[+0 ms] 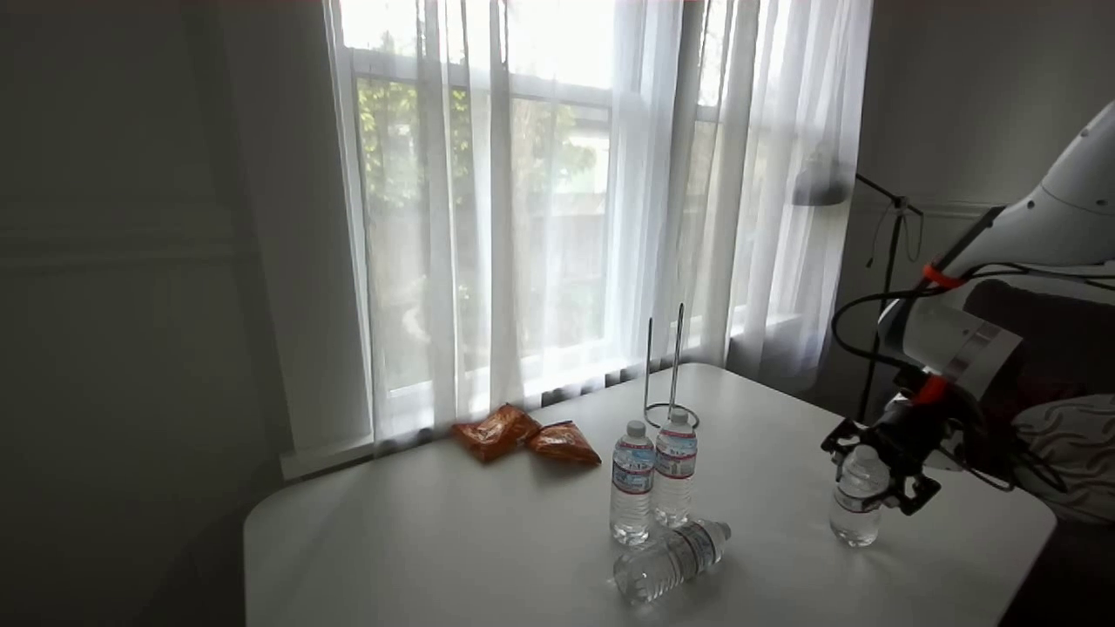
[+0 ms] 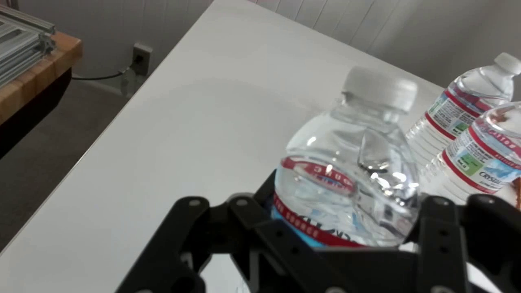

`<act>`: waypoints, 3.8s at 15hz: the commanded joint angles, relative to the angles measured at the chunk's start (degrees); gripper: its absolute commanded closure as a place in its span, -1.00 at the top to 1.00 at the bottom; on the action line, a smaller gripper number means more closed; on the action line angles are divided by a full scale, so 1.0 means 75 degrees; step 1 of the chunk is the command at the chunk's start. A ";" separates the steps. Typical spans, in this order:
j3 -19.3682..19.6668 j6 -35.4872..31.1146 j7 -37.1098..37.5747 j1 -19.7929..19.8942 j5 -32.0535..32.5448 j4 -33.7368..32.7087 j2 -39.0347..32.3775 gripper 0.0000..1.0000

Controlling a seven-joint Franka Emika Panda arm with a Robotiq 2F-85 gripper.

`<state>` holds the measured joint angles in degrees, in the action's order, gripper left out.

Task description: Position the two bottles upright

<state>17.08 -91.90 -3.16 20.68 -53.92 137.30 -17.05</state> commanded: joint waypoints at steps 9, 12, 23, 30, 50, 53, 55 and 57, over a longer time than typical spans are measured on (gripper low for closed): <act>0.0043 0.2268 -0.0450 0.0494 -0.1260 -0.1290 -0.1938 -0.58; 0.0126 0.2337 -0.0264 0.0475 -0.1531 -0.1429 -0.2135 -0.58; 0.0340 0.2295 0.0161 0.0432 -0.1998 -0.1588 -0.2347 0.96; 0.0691 0.1861 0.0471 0.0155 -0.1597 -0.1399 -0.1654 1.00; 0.0208 -0.0271 0.5096 -0.1189 0.1368 -0.0442 0.2505 1.00; -0.0468 -0.1594 0.5854 -0.1549 0.1464 0.0153 0.3152 1.00; -0.0991 -0.2667 0.6143 -0.1774 0.1505 0.0587 0.3404 1.00; -0.1472 -0.3824 0.6122 -0.1993 0.1427 0.0951 0.3418 1.00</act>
<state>10.24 -109.73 40.73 7.45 -44.33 138.53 4.92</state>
